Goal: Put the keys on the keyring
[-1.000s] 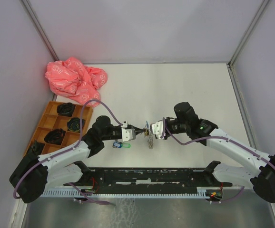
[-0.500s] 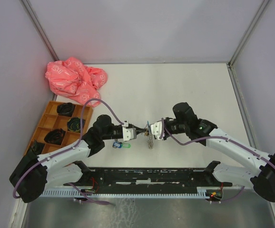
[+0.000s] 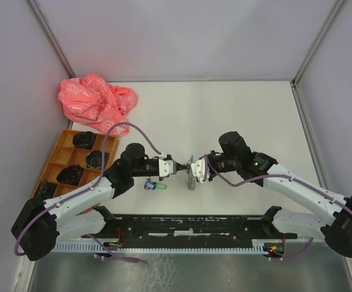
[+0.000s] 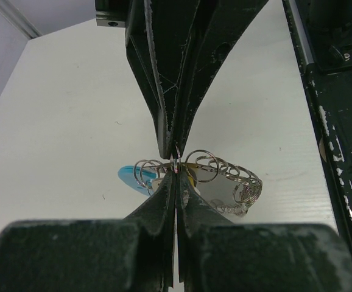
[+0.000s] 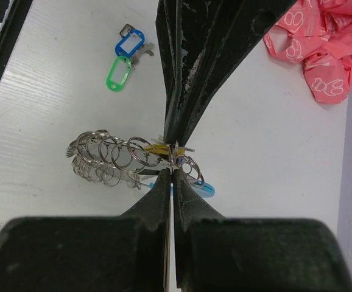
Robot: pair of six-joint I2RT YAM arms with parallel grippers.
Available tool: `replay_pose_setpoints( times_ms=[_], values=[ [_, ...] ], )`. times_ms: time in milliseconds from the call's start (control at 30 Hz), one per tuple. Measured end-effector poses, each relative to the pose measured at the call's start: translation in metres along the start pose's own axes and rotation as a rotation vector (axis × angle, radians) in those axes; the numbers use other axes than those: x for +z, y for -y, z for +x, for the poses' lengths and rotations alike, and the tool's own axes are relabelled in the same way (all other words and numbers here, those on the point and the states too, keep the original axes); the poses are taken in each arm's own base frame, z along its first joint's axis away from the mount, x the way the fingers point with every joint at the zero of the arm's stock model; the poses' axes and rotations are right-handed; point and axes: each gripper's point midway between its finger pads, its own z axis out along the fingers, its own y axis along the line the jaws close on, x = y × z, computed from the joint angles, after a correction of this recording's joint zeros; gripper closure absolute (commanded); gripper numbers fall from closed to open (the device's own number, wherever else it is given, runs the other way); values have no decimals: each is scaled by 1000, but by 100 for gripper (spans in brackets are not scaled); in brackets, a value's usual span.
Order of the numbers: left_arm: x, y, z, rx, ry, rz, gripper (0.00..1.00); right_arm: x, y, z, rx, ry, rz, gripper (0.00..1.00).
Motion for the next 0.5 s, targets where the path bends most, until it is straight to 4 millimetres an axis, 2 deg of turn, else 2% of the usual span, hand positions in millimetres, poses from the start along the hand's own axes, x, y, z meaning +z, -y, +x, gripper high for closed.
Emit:
replay_pose_setpoints(
  times_ms=[500],
  values=[
    [0, 0, -6, -170, -17, 3, 97, -6, -2, -7, -25, 32, 37, 99]
  ],
)
